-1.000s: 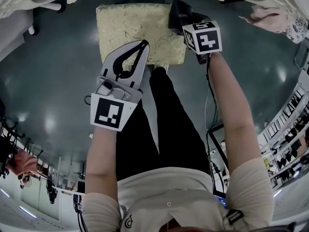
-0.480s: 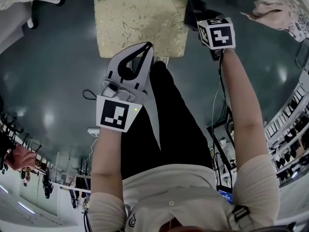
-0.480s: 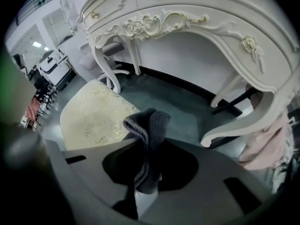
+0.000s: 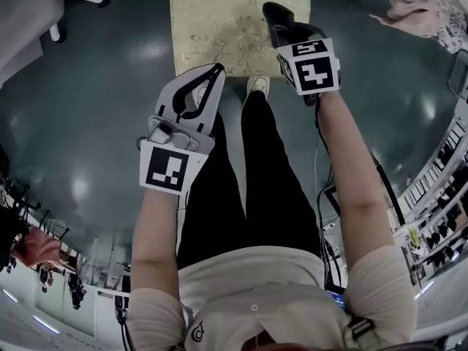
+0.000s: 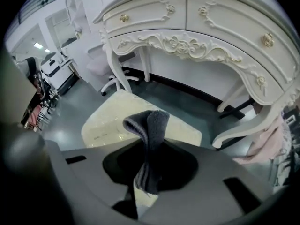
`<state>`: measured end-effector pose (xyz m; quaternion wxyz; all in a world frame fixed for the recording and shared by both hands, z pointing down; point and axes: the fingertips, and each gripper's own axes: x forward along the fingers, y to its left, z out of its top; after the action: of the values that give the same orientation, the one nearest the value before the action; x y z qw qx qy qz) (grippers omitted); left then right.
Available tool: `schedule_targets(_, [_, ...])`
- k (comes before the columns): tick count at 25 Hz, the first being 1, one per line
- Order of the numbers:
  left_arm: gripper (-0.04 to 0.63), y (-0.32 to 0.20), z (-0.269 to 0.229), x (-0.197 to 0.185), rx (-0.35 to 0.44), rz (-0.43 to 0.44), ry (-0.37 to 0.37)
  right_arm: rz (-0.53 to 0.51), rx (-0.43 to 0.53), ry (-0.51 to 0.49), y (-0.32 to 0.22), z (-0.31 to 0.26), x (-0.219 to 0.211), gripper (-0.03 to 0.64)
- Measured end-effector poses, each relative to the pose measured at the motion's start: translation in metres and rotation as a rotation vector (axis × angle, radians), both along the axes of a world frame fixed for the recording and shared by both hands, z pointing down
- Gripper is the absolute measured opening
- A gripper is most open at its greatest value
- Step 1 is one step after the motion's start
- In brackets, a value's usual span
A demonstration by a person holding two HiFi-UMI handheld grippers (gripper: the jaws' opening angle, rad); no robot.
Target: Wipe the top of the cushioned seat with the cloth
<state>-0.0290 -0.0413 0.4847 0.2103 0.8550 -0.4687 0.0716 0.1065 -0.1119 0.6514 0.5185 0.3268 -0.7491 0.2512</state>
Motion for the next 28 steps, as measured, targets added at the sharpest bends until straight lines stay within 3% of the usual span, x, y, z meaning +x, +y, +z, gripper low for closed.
schedule_targets(6, [0.014,0.025,0.003,-0.054,-0.014,-0.001,-0.016,-0.033,-0.041,-0.091,0.039,0.002,-0.093,0.074])
schedule_targets(15, [0.014,0.045,0.017,-0.129,-0.051,-0.041,0.003,0.001,-0.051,-0.182,0.047,0.009,-0.202,0.075])
schedule_targets(20, [0.014,0.047,0.021,-0.140,-0.063,-0.029,0.022,0.002,-0.083,-0.177,0.050,0.027,-0.220,0.075])
schedule_targets(28, [0.014,0.035,0.025,-0.130,-0.054,-0.019,0.019,-0.009,-0.055,-0.104,0.037,0.036,-0.198,0.077])
